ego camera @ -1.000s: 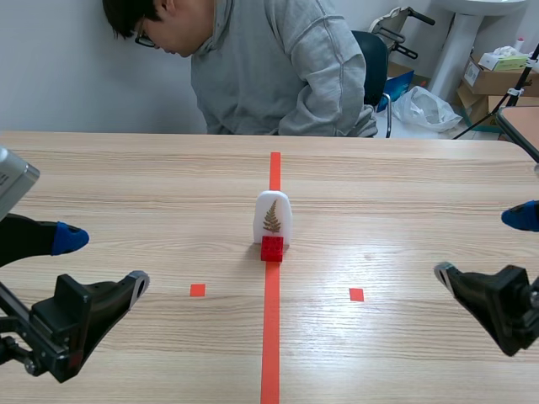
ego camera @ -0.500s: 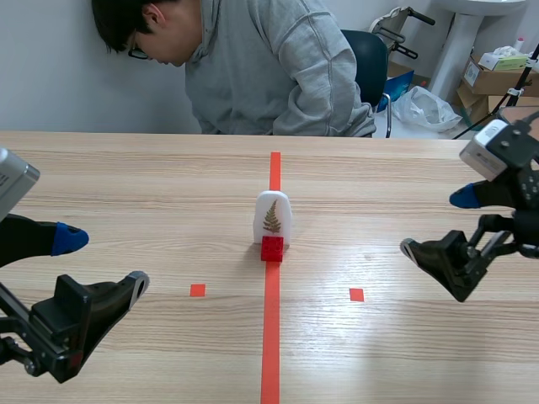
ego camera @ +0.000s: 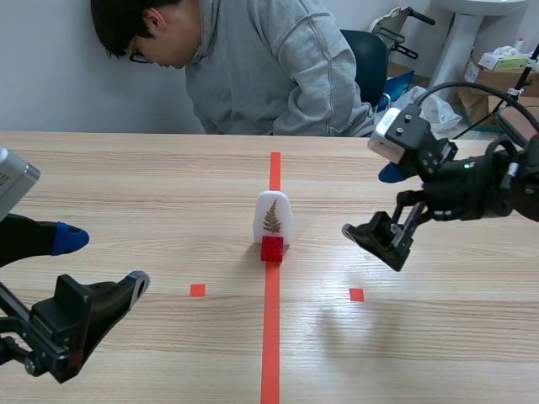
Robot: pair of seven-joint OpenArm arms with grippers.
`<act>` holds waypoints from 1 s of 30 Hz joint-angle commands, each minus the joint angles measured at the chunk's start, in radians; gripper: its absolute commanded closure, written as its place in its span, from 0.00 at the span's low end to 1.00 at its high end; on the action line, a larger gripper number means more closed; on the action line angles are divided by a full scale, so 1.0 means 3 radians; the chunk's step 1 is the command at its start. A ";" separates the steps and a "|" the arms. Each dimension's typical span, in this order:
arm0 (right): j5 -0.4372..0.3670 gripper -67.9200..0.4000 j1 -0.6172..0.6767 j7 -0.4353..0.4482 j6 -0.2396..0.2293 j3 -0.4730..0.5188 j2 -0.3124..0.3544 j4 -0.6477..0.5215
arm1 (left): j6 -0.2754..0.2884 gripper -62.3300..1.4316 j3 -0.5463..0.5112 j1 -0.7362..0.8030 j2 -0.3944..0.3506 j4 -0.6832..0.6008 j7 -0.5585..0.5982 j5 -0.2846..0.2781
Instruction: Do the leaf sorting experiment
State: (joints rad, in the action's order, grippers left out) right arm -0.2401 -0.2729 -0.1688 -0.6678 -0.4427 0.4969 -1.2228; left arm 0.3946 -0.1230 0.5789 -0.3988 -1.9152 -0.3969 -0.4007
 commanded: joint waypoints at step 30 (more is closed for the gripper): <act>0.0280 0.04 -0.0923 0.0284 0.0192 -0.0785 -0.1169 0.1466 | 0.0004 0.13 -0.0003 0.0001 0.0017 -0.0078 0.0032 -0.0032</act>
State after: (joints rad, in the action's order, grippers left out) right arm -0.1528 -0.5224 -0.0937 -0.6132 -0.6773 0.1444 -0.7574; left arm 0.3946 -0.1230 0.5789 -0.3992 -1.9152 -0.3969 -0.4007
